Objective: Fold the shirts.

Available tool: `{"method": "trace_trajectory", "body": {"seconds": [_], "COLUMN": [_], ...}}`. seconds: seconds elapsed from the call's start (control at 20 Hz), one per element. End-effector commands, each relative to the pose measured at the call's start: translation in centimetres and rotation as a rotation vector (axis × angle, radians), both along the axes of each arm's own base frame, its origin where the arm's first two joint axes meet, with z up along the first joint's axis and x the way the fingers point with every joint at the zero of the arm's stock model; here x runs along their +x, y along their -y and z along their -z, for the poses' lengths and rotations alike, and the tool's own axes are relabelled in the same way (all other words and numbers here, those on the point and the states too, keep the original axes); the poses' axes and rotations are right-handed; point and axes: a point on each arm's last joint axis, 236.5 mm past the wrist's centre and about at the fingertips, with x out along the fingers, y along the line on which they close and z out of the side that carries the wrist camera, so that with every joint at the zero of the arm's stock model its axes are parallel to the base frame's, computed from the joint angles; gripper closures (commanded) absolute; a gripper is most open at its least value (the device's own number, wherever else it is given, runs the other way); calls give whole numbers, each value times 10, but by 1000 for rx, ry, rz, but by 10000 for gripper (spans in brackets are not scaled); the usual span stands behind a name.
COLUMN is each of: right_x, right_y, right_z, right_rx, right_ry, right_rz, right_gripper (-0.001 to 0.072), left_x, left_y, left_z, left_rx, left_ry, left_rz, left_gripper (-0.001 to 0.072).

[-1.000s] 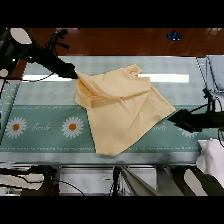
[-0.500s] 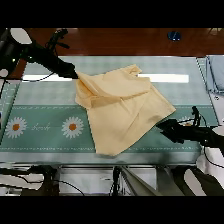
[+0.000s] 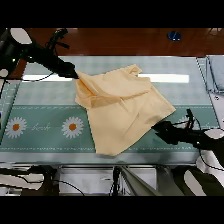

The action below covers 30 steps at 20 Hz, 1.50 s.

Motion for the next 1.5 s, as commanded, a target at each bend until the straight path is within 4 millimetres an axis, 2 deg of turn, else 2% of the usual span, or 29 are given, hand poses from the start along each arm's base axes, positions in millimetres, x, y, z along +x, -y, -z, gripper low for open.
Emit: {"method": "trace_trajectory", "body": {"seconds": [0.0, 0.15, 0.3, 0.45, 0.5, 0.55, 0.6, 0.7, 0.75, 0.8, 0.85, 0.95, 1.0, 1.1, 1.2, 1.3, 1.4, 1.45], "right_x": [7, -5, 2, 6, 6, 8, 13, 33, 46, 64, 83, 117, 130, 137, 126, 105, 83, 73], "right_y": [-21, -38, -58, -62, -62, -64, -67, -82, -92, -99, -104, -98, -87, -53, -17, 12, 37, 46], "right_z": [9, 32, 43, 59, 64, 64, 59, 29, 1, -35, -77, -183, -246, -364, -463, -532, -572, -583], "right_rx": [-40, -37, -4, -22, -30, -25, -13, 24, 57, 86, 108, 158, 178, 188, 145, 34, -114, -184], "right_ry": [0, -95, -92, -114, -118, -113, -84, 44, 125, 226, 340, 598, 737, 995, 1202, 1333, 1391, 1396], "right_rz": [23, 2, 16, 66, 67, 68, 56, -24, -60, -75, -76, -39, -3, 79, 141, 174, 214, 229], "right_gripper": [148, 148, 149, 155, 305, 553, 691, 691, 691, 691, 691, 691, 691, 691, 691, 691, 691, 691], "left_x": [0, 0, 0, 0, 0, 0, 1, 6, 12, 20, 30, 46, 49, 43, 15, -31, -85, -112], "left_y": [0, 0, 0, 0, 0, 0, 0, -5, -10, -17, -27, -51, -65, -84, -99, -108, -110, -109], "left_z": [0, 0, 0, 0, 0, 0, 0, -5, -17, -35, -64, -136, -178, -261, -343, -412, -464, -480], "left_rx": [1, 0, 0, 0, 0, 0, 0, -3, -5, -9, -12, -28, -53, -131, -220, -254, -261, -255], "left_ry": [0, 0, -1, 0, 1, 1, 3, 21, 53, 103, 178, 343, 419, 595, 809, 1012, 1181, 1237], "left_rz": [0, 0, 0, 0, 0, -1, -2, -16, -29, -46, -67, -151, -227, -359, -457, -502, -524, -525], "left_gripper": [677, 677, 677, 676, 677, 676, 677, 678, 679, 680, 680, 680, 680, 679, 679, 679, 679, 679]}}
